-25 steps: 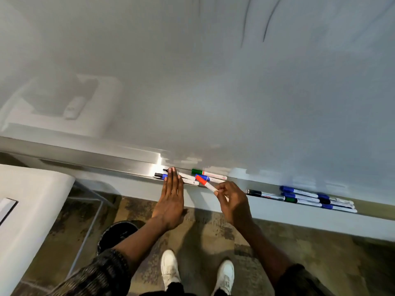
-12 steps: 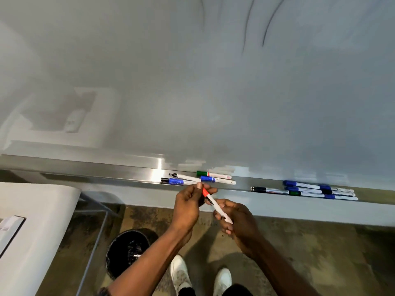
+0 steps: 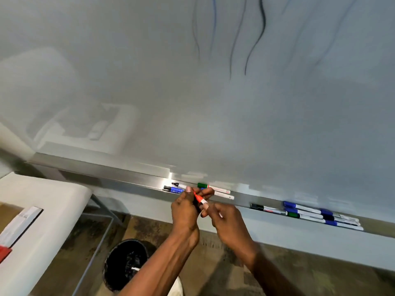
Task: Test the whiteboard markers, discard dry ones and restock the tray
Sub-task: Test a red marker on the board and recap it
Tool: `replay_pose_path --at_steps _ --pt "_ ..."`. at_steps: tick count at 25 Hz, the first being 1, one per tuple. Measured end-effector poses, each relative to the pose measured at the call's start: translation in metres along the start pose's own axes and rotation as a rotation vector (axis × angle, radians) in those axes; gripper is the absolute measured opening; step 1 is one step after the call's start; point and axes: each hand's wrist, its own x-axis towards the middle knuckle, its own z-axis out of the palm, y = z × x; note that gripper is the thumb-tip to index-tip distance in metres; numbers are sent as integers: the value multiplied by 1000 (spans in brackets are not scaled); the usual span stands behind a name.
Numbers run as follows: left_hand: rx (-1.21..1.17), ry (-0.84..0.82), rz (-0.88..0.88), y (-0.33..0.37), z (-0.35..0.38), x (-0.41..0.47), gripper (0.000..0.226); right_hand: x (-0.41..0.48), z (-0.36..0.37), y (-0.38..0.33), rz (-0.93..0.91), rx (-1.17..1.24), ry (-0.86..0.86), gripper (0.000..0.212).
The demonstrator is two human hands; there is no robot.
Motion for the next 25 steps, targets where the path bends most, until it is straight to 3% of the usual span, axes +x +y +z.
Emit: replay_pose_path --at_steps 2,4,9,11,14,19,23,25 --pt "-103 175 59 26 -17 11 30 -22 -7 9 -120 -255 82 43" --pt "-56 243 111 58 -44 20 29 -41 -17 23 -98 -119 120 41" --pt "88 162 251 67 -32 -9 35 -33 -58 10 -76 431 53 15" --pt "133 159 368 58 -11 -23 37 -27 -69 -12 -145 484 49 23" --pt "228 180 520 56 13 -37 33 -22 -90 -48 -307 566 137 10" --pt "525 301 940 98 27 -47 24 -14 -122 -108 -457 766 312 6" --pt "613 451 1366 159 36 -42 23 -16 -137 -157 -536 850 325 19" --pt "668 452 1523 196 41 -31 22 -14 -138 -183 -598 863 298 14"
